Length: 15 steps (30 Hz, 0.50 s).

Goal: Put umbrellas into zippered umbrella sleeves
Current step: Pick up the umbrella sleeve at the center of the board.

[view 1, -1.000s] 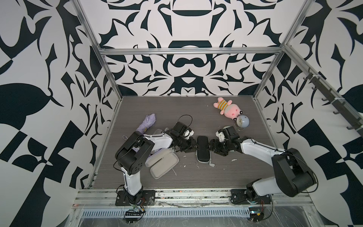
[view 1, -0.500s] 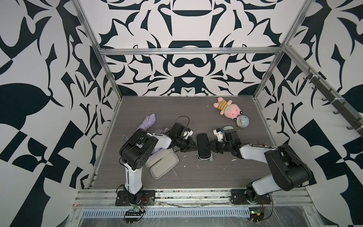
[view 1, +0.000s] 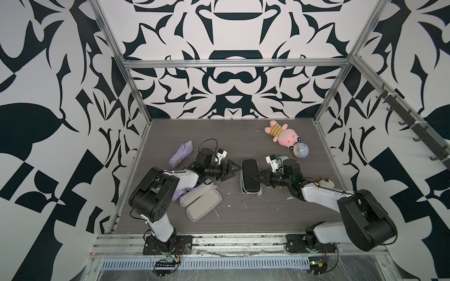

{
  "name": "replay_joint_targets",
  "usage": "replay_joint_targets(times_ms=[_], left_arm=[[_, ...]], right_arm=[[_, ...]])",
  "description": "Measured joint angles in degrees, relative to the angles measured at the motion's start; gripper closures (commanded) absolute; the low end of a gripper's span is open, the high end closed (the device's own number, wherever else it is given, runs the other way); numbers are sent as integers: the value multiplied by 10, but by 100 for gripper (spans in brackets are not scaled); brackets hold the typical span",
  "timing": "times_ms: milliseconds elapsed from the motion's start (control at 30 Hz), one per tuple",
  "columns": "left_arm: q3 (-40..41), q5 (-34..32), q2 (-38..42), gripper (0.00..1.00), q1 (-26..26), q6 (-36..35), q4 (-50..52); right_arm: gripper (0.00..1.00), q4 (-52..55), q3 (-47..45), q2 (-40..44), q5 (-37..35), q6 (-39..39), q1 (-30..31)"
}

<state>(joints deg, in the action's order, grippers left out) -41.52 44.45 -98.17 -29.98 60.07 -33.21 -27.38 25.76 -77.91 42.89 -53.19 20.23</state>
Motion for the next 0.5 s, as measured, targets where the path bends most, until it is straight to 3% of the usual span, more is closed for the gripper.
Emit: replay_joint_targets(times_ms=[133,333,400,500], left_arm=[[-5,-9,-7,14,-10,39,-56],[-29,-28,-11,42,-34,65,-94],[-31,-27,-16,44,-35,76,-104],[-44,-16,-20,37,-39,78,-105]], right_arm=[[100,-19,0,5,8,-38,0],[100,-25,7,31,1,-73,4],[96,-32,13,34,0,-82,6],[96,-45,20,33,-1,-92,18]])
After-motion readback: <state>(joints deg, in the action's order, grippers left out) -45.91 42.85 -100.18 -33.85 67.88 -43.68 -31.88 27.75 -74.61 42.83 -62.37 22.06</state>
